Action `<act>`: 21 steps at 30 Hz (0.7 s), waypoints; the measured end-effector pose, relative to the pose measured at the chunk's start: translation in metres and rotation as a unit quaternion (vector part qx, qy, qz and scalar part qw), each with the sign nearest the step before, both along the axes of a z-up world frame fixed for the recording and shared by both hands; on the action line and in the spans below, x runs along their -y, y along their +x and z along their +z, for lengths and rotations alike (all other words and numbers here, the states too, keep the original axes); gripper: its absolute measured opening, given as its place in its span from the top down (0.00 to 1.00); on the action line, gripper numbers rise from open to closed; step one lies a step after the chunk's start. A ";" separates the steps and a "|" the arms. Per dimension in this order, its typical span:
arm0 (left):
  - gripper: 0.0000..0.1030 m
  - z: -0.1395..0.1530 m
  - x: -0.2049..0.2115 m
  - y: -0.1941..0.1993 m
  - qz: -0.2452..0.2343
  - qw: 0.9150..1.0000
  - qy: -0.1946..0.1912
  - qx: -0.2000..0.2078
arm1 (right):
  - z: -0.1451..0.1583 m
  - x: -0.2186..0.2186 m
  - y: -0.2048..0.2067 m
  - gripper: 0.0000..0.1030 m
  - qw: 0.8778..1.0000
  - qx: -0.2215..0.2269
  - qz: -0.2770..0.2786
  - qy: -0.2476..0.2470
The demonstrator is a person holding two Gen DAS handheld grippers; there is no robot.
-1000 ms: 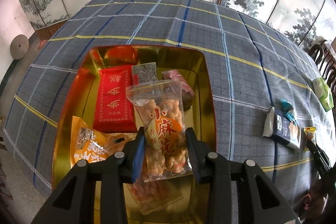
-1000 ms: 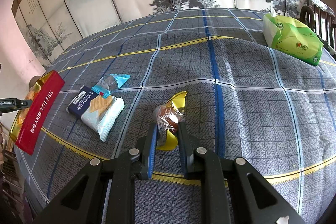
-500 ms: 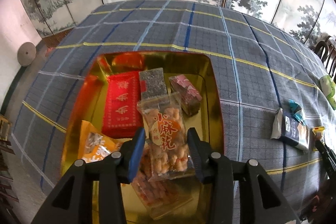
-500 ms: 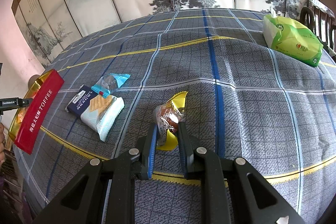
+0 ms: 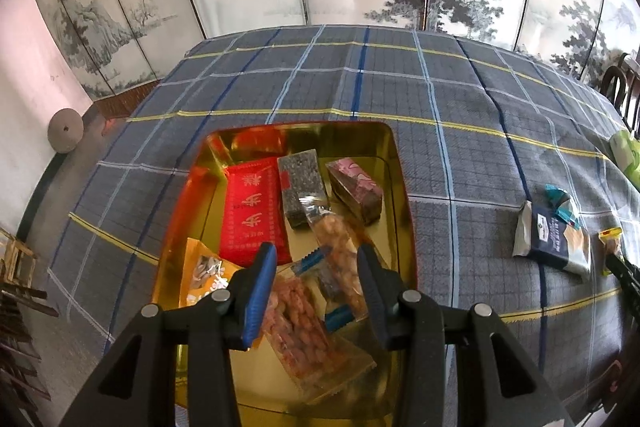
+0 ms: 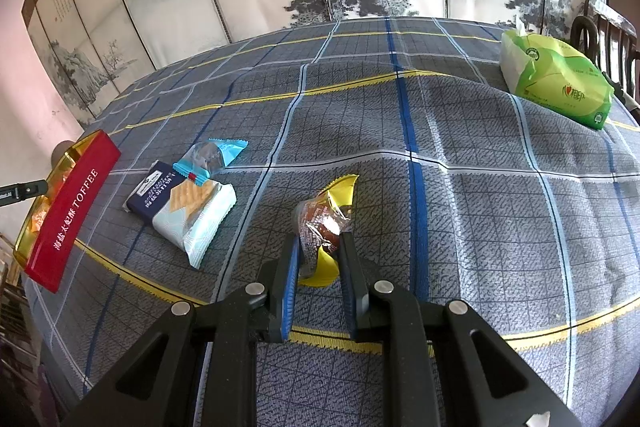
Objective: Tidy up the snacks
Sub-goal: 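Open the left gripper to release the twist-snack bag into the tray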
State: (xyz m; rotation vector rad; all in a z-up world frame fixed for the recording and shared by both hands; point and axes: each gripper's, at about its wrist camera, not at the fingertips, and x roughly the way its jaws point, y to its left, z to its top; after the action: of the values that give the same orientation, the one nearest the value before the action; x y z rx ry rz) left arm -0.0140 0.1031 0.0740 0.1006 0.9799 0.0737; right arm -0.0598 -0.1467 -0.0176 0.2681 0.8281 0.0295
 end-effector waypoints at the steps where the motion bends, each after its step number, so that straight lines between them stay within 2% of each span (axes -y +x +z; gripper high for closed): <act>1: 0.59 0.001 0.000 -0.001 0.000 1.000 0.000 0.001 | 0.000 0.000 0.000 0.83 1.000 0.000 0.000 0.000; 14: 0.58 0.010 0.005 -0.019 -0.006 1.000 0.016 0.019 | 0.001 0.001 -0.001 0.83 1.000 0.000 0.000 -0.001; 18: 0.58 0.014 0.005 -0.031 0.005 0.998 0.039 0.049 | 0.001 0.001 -0.001 0.83 1.000 0.000 0.001 0.000; 21: 0.58 0.015 -0.003 -0.042 0.020 0.997 0.031 0.066 | 0.001 0.001 -0.001 0.83 1.000 0.000 0.001 0.000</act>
State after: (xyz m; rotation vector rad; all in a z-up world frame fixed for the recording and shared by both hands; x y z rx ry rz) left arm -0.0562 0.1060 0.0894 0.1317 0.8485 0.1468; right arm -0.0610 -0.1477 -0.0170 0.2679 0.8277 0.0311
